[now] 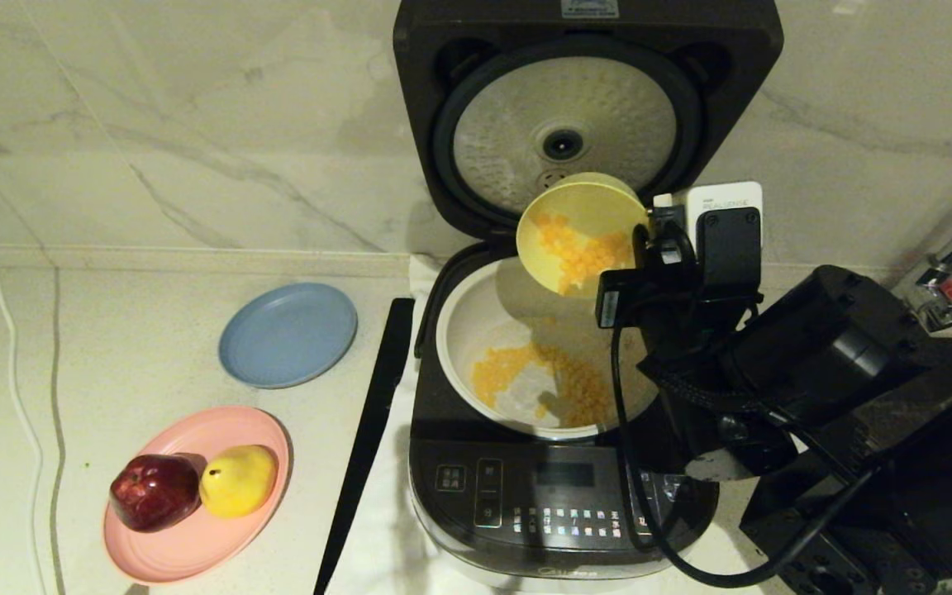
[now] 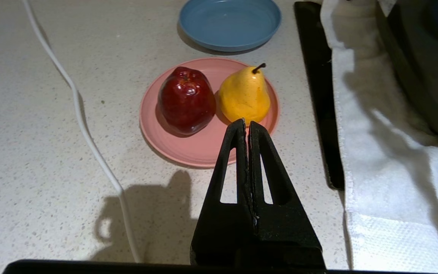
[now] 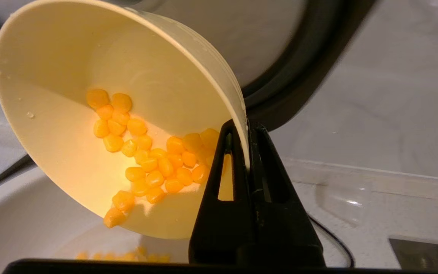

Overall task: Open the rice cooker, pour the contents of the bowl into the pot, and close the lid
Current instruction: Pour the water from the bowl into the rice cooker

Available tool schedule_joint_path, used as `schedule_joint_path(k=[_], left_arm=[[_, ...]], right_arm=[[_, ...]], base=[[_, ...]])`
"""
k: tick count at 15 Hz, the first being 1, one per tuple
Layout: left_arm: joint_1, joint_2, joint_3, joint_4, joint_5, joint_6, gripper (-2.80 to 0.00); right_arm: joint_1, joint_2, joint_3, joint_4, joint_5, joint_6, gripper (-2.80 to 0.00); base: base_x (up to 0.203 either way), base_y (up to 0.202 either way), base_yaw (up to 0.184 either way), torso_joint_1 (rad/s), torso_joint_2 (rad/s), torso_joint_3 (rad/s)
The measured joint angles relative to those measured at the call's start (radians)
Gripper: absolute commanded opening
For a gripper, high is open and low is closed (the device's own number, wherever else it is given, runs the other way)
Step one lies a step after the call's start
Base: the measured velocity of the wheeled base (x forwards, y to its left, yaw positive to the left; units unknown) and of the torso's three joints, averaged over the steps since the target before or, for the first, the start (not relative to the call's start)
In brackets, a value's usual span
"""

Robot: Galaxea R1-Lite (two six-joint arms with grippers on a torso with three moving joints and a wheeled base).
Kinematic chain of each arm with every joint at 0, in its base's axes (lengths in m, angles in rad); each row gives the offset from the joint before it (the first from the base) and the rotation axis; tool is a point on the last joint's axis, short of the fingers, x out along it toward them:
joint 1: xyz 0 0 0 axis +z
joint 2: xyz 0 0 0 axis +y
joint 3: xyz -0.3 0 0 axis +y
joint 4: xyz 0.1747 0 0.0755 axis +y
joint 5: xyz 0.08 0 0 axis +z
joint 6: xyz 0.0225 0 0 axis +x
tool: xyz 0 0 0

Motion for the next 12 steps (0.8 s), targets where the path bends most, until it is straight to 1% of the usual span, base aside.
schedule_joint_path(k=[2, 3, 5, 8, 12], left_arm=[[0.001, 0.000, 0.000, 0.000, 0.000, -0.001, -2.80], [0.000, 0.000, 0.000, 0.000, 0.000, 0.000, -2.80], [0.000, 0.000, 0.000, 0.000, 0.000, 0.000, -2.80], [0.001, 0.000, 0.000, 0.000, 0.000, 0.000, -2.80], [0.000, 0.000, 0.000, 0.000, 0.000, 0.000, -2.80]], right_arm=[[0.010, 0.012, 0.044, 0.003, 0.000, -0.013, -2.80], [0.011, 0.011, 0.048, 0.000, -0.001, -0.016, -2.80], [0.014, 0.011, 0.009, -0.001, -0.007, -0.020, -2.80], [0.025, 0.020, 0.051, 0.001, -0.012, -0.023, -2.80], [0.040, 0.001, -0.013, 0.000, -0.031, -0.026, -2.80]], base=[[0.000, 0.000, 0.000, 0.000, 0.00, 0.000], [0.000, 0.000, 0.000, 0.000, 0.00, 0.000], [0.000, 0.000, 0.000, 0.000, 0.00, 0.000], [0.000, 0.000, 0.000, 0.000, 0.00, 0.000], [0.000, 0.000, 0.000, 0.000, 0.00, 0.000]])
